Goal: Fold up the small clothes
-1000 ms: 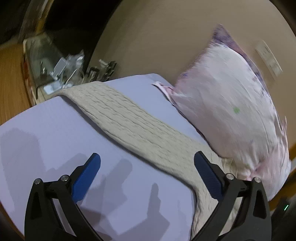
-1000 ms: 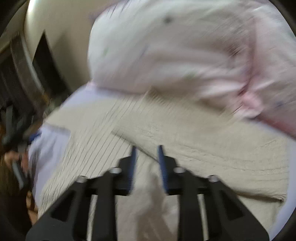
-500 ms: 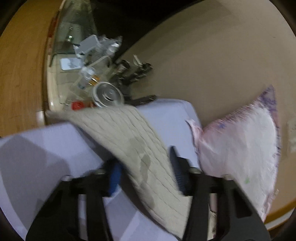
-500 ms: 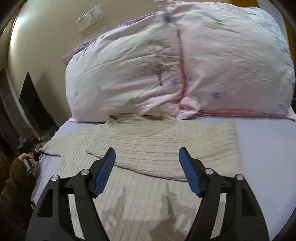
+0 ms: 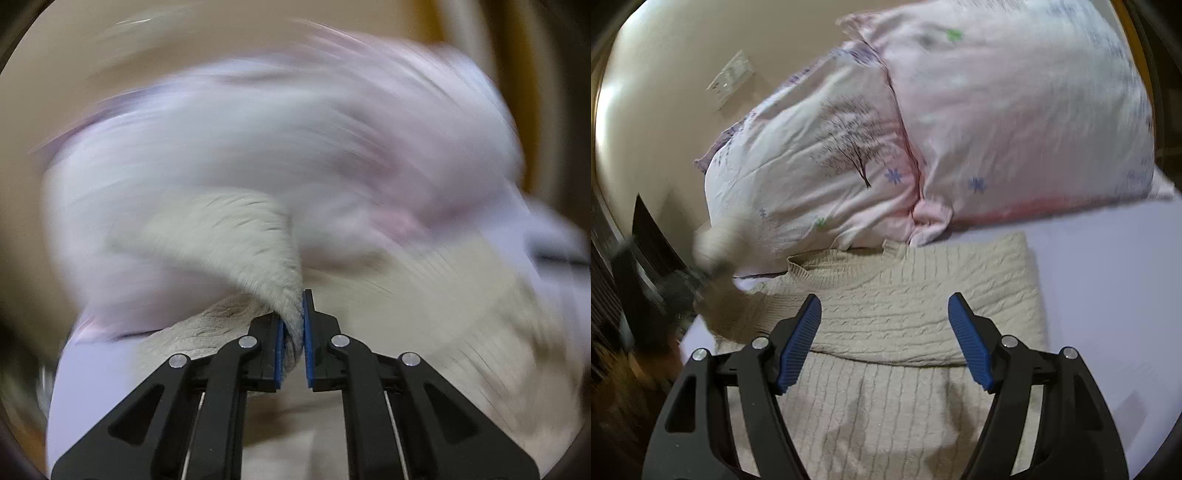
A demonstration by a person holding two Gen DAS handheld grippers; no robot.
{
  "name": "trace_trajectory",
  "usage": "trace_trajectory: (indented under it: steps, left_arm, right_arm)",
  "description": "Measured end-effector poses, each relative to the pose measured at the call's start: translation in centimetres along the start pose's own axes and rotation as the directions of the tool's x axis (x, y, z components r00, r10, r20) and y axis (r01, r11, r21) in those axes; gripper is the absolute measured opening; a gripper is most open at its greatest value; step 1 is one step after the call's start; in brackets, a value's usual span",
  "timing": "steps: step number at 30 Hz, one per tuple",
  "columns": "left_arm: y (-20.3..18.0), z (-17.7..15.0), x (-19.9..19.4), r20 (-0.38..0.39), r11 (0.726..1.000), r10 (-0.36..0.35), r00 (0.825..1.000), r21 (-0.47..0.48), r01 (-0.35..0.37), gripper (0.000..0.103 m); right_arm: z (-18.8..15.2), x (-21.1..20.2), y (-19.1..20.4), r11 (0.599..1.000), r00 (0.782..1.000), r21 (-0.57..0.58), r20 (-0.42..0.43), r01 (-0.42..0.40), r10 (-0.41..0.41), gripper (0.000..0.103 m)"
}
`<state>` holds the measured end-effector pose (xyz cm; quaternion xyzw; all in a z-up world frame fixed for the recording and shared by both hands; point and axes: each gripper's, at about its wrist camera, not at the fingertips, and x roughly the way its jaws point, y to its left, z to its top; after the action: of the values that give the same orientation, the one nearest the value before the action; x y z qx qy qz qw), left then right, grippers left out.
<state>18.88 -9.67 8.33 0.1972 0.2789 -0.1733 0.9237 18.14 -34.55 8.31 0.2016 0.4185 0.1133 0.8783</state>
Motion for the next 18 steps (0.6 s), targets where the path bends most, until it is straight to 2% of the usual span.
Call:
trace_trajectory:
  steps: [1, 3, 5, 6, 7, 8, 9, 11, 13, 14, 16, 18]
  left_arm:
    - [-2.8, -0.4, 1.2, -0.036, 0.997, -0.024, 0.999, 0.068, 0.026, 0.008]
    - [-8.2, -1.8, 3.5, -0.120, 0.975, -0.042, 0.992, 0.210, 0.067, 0.009]
    - [-9.6, -2.8, 3.2, -0.113, 0.965, -0.026, 0.993, 0.257, 0.054, 0.016]
    - [-9.2, -3.0, 2.3, -0.105, 0.968, -0.039, 0.994, 0.243, 0.064, 0.021]
    - [-8.2, -3.0, 1.4, -0.101, 0.976, -0.061, 0.993, 0.201, 0.081, 0.033]
    - [-6.9, -3.1, 0.4, -0.095, 0.985, -0.087, 0.992, 0.144, 0.100, 0.040]
    - [-4.8, -3.5, -1.0, -0.084, 0.991, -0.119, 0.989, 0.059, 0.124, 0.050]
    - [-1.8, -4.2, -2.8, -0.083, 0.989, -0.144, 0.986, -0.043, 0.141, 0.052]
    - [2.0, -6.3, -4.7, -0.101, 0.976, -0.162, 0.982, -0.160, 0.145, 0.054]
    - [3.9, -7.6, -5.8, -0.119, 0.964, -0.164, 0.979, -0.230, 0.133, 0.055]
    - [6.2, -9.2, -6.0, -0.149, 0.945, -0.160, 0.976, -0.310, 0.107, 0.055]
    - [8.1, -11.9, -7.8, -0.171, 0.915, -0.164, 0.971, -0.396, 0.085, 0.055]
  right_arm:
    - [0.0, 0.5, -0.7, 0.999, 1.000, 0.033, -0.016, -0.008, 0.008, 0.071]
    - [0.0, 0.9, -2.0, 0.996, 0.999, 0.091, -0.045, -0.007, 0.011, 0.071]
    - [0.0, 1.2, -3.6, 0.988, 0.997, 0.155, -0.069, -0.020, 0.031, 0.066]
    - [0.0, 1.3, -4.5, 0.982, 0.995, 0.186, -0.082, -0.034, 0.050, 0.060]
    - [0.1, 1.5, -4.9, 0.979, 0.994, 0.201, -0.090, -0.038, 0.057, 0.057]
    - [0.1, 1.7, -5.4, 0.976, 0.993, 0.215, -0.101, -0.035, 0.058, 0.051]
    - [0.2, 2.1, -5.9, 0.973, 0.992, 0.229, -0.113, -0.027, 0.054, 0.046]
    - [0.3, 3.0, -6.6, 0.967, 0.990, 0.254, -0.133, -0.004, 0.039, 0.042]
    - [0.3, 4.0, -7.1, 0.964, 0.988, 0.267, -0.154, 0.019, 0.023, 0.039]
    - [0.2, 4.6, -7.3, 0.964, 0.986, 0.265, -0.169, 0.035, 0.011, 0.037]
    - [0.0, 6.1, -7.4, 0.964, 0.978, 0.258, -0.209, 0.061, -0.006, 0.031]
    - [-0.3, 7.4, -7.1, 0.967, 0.971, 0.238, -0.238, 0.086, -0.028, 0.026]
